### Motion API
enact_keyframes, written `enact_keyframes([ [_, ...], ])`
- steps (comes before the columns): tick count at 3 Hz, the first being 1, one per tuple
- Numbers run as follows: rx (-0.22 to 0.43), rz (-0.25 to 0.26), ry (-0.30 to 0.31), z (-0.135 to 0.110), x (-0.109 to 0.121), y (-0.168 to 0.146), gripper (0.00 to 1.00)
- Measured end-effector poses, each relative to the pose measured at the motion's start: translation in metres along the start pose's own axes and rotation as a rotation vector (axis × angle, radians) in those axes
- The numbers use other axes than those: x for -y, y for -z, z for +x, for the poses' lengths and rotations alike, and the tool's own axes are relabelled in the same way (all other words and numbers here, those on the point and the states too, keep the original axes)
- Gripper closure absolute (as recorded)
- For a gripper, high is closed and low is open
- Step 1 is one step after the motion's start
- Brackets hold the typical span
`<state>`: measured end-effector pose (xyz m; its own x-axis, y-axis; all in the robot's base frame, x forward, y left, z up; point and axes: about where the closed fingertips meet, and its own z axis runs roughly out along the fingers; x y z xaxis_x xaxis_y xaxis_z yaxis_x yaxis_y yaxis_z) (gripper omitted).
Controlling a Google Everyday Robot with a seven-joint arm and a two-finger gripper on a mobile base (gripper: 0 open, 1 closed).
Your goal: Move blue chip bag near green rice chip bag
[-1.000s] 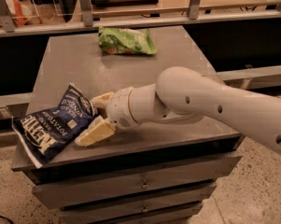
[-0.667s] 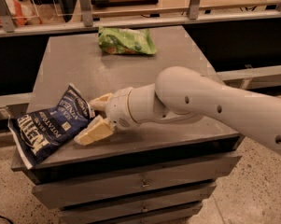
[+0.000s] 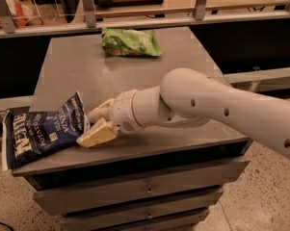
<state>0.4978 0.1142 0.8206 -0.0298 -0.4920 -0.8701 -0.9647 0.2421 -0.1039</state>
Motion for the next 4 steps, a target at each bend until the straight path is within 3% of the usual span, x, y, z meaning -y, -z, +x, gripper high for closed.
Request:
enact_keyframes([
  [3, 0.0, 0.0, -0.001, -0.0008, 0.0002, 0.0006, 0.16],
  [4, 0.0, 0.0, -0.001, -0.0008, 0.0002, 0.0007, 0.0],
])
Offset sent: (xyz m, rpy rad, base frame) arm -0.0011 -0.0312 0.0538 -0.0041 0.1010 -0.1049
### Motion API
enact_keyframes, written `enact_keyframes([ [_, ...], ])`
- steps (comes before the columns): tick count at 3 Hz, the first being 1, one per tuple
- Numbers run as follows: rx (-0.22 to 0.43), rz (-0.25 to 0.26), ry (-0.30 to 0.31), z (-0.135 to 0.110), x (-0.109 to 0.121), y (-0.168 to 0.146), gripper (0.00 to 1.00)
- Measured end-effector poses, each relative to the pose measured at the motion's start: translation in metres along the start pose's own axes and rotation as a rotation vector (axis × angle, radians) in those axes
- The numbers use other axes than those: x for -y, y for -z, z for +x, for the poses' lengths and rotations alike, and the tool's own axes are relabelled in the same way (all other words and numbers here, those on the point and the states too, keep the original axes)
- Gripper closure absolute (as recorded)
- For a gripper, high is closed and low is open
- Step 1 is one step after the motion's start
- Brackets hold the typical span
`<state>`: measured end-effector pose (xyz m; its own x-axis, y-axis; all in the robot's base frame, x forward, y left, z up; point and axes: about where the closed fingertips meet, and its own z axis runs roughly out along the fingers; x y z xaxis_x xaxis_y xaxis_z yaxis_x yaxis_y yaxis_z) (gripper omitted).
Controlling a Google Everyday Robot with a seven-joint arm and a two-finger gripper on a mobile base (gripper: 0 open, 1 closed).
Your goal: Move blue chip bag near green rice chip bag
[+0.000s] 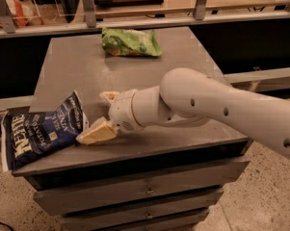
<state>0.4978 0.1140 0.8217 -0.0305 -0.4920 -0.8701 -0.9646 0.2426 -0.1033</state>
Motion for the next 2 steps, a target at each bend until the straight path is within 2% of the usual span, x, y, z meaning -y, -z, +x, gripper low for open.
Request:
enact_keyframes([
  [2, -0.041, 0.049, -0.099, -0.033, -0.001, 0.046, 0.0],
])
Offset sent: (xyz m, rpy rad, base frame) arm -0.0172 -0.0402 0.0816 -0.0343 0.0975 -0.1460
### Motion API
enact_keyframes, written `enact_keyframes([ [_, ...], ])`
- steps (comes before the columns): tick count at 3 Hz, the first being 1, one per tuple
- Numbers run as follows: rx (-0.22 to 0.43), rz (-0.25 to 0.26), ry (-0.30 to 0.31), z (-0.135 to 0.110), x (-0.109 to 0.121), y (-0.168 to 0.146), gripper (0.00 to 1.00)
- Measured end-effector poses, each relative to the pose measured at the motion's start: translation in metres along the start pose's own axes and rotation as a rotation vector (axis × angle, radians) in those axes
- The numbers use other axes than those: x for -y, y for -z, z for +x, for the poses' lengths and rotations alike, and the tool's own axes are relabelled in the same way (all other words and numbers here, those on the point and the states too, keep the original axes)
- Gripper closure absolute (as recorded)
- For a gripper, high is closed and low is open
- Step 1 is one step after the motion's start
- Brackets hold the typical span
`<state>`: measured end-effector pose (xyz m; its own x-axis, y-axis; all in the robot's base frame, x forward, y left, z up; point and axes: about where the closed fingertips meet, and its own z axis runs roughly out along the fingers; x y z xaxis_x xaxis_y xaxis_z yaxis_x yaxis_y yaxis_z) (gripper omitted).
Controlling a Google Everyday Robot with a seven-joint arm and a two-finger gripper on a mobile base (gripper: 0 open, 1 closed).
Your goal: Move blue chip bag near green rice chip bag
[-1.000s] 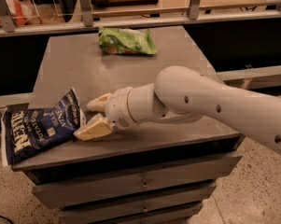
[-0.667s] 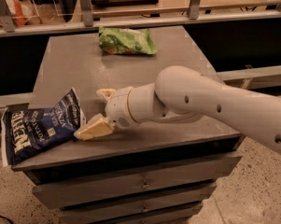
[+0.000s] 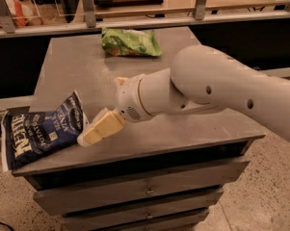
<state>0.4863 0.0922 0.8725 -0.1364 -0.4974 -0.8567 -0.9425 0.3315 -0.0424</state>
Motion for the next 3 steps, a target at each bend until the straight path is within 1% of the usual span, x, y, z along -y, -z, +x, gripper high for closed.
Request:
enact_keyframes([
  [1, 0.009, 0.004, 0.004, -0.002, -0.002, 0.0, 0.0],
  [2, 0.033, 0.012, -0.002, -0.013, -0.012, -0.009, 0.0],
  [3, 0.023, 0.04, -0.03, -0.016, -0.018, -0.018, 0.0],
])
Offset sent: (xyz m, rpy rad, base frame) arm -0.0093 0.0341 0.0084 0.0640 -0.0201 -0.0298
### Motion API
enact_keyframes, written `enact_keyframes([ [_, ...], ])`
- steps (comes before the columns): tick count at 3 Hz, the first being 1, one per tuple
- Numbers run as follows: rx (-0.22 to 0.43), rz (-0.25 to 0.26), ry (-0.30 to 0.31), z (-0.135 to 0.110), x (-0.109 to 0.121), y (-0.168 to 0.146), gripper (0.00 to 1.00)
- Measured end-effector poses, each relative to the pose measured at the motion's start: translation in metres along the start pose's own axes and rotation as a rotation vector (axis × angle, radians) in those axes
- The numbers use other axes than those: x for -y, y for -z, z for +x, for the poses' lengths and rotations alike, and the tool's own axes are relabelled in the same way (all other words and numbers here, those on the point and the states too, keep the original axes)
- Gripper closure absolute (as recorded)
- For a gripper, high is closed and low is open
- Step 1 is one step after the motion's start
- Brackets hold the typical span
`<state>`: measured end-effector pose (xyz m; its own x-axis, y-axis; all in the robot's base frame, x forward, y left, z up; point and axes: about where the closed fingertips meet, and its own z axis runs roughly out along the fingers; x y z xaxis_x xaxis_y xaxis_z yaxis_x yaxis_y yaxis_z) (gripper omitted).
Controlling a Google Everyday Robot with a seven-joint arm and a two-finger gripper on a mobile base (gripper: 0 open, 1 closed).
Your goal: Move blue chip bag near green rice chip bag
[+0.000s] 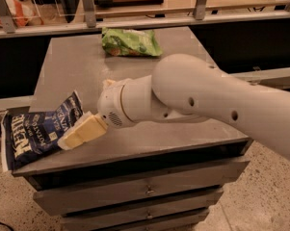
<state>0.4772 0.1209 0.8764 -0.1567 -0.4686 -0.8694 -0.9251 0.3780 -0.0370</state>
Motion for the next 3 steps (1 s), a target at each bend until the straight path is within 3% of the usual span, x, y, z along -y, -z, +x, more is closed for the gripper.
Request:
enact_keyframes([
  [2, -0.036, 0.012, -0.059, 0.008, -0.004, -0.023, 0.0],
  [3, -0.05, -0.008, -0.051, 0.009, -0.006, -0.033, 0.0],
])
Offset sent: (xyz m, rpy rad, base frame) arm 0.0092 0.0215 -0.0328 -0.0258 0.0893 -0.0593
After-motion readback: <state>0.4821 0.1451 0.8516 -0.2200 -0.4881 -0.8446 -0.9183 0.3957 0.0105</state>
